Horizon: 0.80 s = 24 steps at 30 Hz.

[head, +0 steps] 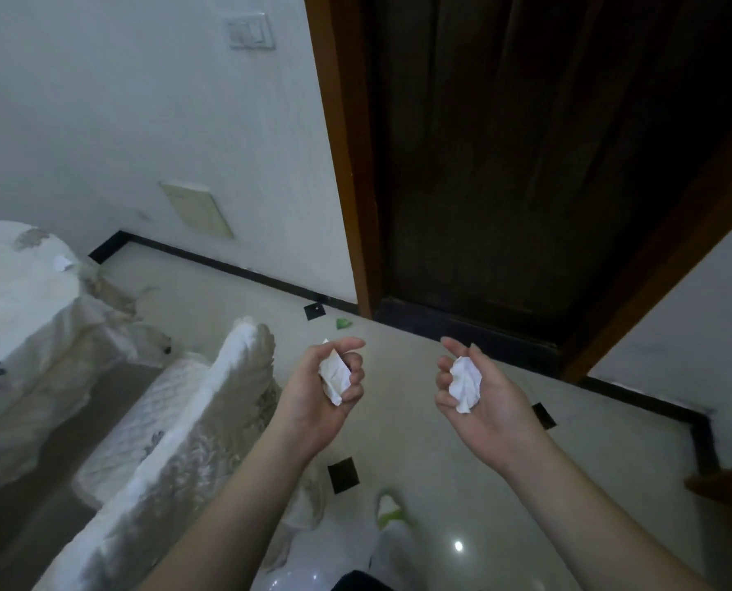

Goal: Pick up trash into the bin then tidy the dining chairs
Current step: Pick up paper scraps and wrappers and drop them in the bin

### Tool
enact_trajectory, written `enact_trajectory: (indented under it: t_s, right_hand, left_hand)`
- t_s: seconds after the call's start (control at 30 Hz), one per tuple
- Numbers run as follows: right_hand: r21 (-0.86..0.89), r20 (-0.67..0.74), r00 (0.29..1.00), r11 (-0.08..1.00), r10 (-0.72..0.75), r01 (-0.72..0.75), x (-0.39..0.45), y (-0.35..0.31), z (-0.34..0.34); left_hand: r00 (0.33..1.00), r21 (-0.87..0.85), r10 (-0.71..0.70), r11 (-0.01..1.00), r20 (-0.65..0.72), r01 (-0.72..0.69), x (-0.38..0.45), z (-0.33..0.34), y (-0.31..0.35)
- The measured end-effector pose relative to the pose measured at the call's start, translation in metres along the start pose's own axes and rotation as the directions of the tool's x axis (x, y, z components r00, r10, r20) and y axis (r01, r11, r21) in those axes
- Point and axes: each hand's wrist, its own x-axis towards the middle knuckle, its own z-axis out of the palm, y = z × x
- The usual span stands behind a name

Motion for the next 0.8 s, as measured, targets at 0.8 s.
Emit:
enact_trajectory:
  t_s: [0.8]
  right_hand:
    - [-0.213,-0.014,0.989,0.966,0.148,-0.148,0.327,-0.154,0.111]
  left_hand:
    - [0.971,0.047,0.117,0.993,-0.208,-0.109,0.297,0.024,0.117]
